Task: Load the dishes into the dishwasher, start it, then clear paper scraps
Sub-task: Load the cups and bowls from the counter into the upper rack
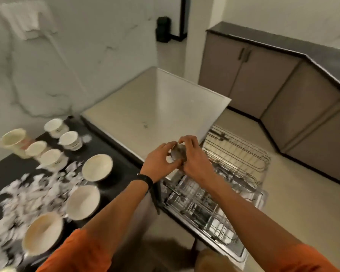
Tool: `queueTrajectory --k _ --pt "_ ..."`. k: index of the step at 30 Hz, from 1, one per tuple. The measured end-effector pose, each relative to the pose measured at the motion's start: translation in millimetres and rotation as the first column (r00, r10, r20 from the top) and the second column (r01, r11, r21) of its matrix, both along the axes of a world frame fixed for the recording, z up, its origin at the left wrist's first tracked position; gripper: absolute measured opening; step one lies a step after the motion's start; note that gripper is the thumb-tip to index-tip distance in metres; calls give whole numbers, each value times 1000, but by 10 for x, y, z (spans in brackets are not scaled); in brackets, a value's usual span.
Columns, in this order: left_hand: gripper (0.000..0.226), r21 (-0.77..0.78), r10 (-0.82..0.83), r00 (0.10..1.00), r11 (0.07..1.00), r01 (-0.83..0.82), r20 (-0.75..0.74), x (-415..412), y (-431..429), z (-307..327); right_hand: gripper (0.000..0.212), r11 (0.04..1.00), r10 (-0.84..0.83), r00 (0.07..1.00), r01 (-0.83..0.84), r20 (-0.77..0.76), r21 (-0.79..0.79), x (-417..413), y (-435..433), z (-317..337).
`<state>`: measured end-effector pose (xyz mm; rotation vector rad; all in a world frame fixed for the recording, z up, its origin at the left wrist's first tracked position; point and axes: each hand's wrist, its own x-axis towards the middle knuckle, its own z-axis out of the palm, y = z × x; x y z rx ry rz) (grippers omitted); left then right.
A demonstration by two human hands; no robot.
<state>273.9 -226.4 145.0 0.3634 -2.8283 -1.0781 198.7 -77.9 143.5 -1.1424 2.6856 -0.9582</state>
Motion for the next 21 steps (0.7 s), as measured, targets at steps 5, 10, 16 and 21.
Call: queueTrajectory --k 5,10,16,21 --pt "67 42 -136 987 990 133 83 -833 573 -3 69 991 -126 992 126 23 -31 -460 610 -122" --pt "47 31 -235 948 972 233 216 -1653 1158 -168 76 980 -196 976 198 90 -6 -1041 1201 -401" --pt "66 0 -290 903 952 306 316 -2394 1819 -498 84 955 -295 939 294 179 35 -1601 1888 -799" --pt "69 -40 -318 880 935 354 354 -2877 2126 -921 74 888 -441 878 398 184 230 -1820 2495 -1290"
